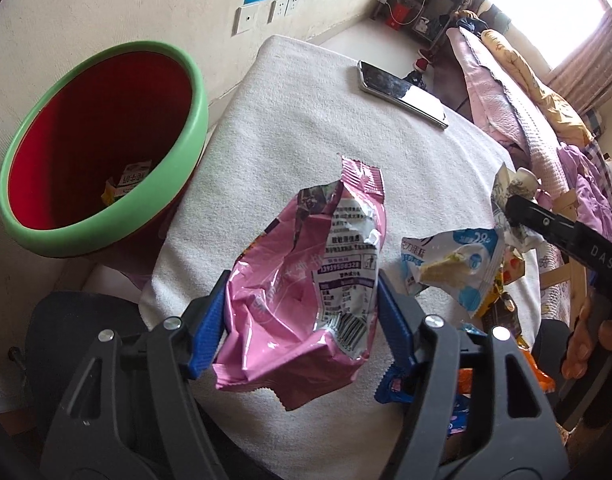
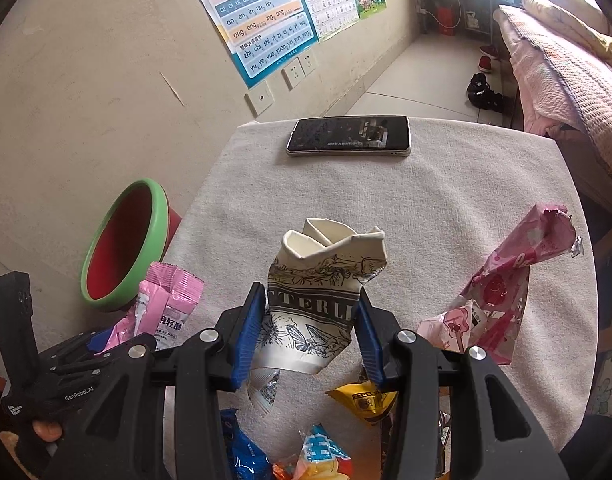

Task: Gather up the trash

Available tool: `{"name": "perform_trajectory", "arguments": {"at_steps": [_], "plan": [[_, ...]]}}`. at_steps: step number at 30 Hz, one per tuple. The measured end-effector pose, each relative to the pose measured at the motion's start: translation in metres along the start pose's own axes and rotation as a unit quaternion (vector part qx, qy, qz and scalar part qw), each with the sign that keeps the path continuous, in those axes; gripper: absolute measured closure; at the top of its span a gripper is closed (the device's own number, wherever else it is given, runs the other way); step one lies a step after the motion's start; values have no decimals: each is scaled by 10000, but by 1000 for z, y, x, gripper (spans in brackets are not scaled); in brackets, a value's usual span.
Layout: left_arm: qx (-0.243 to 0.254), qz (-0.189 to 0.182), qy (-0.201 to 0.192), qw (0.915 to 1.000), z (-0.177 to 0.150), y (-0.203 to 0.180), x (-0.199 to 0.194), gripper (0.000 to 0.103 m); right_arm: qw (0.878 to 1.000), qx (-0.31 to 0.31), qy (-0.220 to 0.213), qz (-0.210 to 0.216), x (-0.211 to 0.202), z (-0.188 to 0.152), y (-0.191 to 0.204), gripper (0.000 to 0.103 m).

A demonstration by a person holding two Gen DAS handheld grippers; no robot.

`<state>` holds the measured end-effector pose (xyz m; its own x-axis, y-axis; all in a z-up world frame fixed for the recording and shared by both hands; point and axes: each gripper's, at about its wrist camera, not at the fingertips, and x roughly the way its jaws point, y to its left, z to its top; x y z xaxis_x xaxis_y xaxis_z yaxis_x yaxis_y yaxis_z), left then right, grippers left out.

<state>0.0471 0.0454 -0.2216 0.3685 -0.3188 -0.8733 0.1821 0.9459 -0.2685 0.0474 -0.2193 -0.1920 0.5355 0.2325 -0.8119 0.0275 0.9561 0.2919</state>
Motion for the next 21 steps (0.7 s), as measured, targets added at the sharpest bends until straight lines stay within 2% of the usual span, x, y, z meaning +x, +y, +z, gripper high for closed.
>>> {"name": "perform_trajectory", "arguments": {"at_steps": [9, 21], "plan": [[-135, 39, -341, 9993, 12, 7, -20, 37, 9995, -222, -219, 89, -14, 7, 18, 60], [-443, 219, -549, 9973, 16, 27, -33, 37, 9984, -458, -55, 316, -8, 2, 43, 60]]}}
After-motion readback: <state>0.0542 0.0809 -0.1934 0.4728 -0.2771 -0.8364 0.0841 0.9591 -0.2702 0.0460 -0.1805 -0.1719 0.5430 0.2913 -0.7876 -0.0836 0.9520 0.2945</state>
